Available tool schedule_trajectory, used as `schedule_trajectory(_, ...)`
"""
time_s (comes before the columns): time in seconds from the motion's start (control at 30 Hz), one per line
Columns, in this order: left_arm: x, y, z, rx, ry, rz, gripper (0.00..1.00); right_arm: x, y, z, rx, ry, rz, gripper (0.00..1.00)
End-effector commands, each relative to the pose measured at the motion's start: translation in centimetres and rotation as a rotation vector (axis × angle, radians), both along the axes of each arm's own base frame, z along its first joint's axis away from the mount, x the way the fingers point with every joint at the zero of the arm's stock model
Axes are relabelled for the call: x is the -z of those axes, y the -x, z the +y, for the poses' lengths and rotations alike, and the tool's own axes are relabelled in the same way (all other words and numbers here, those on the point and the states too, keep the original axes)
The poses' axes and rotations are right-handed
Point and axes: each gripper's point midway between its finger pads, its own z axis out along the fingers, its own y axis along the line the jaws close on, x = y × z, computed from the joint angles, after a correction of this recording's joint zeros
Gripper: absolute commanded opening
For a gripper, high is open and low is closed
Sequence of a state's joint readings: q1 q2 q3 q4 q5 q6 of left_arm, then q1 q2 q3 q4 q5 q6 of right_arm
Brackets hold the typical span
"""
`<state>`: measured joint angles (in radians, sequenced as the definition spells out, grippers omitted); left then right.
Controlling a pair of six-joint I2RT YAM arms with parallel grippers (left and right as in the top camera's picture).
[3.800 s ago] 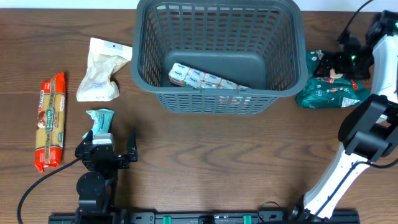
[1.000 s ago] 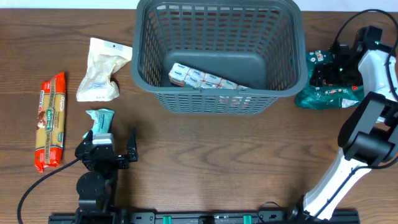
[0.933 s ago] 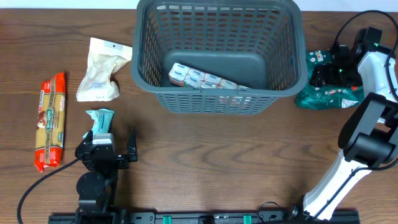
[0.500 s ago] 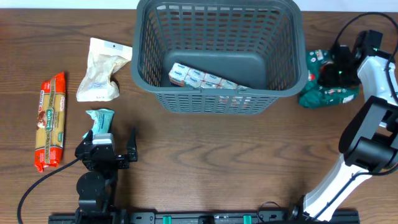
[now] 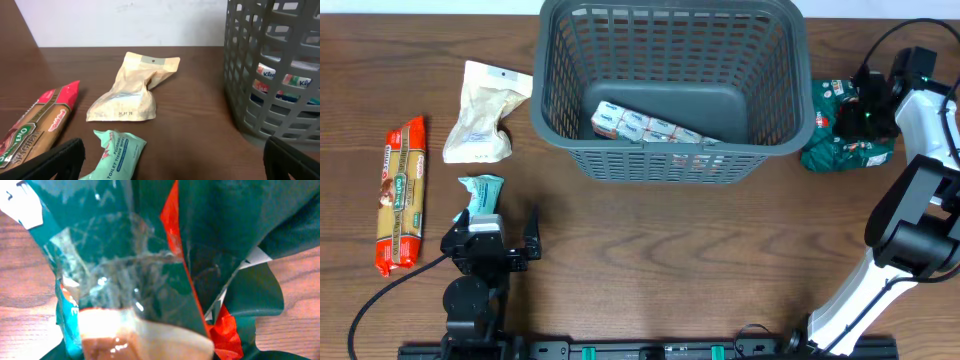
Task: Pack container
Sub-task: 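Grasp the green coffee bag with the right gripper, then lift the coffee bag and swing it over the basket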
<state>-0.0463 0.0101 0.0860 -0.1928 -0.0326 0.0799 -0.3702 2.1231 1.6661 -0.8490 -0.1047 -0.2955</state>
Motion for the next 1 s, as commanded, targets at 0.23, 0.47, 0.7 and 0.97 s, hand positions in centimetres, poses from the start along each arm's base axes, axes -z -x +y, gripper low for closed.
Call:
schedule_trajectory(0.23,1.3,0.0,0.1,-0.002,-0.014,0.027,0.99,-3.8,0.2,0.2,0.067,-0.001,-0.037,0.01)
schedule_trajectory(0.47,1.3,0.0,0.1,-0.002,-0.014,0.027,0.99,-11.3,-0.1,0.1,0.077,0.047,-0.189,0.01)
schedule_trajectory(0.7,1.3,0.0,0.1,-0.002,-0.014,0.027,0.99,-18.4,1.1,0.5,0.105,0.087,-0.338,0.02)
schedule_trajectory(0.97,1.3,0.0,0.1,-0.002,-0.014,0.027,0.99,-25.8,4.1,0.7,0.16,0.168,-0.489,0.02)
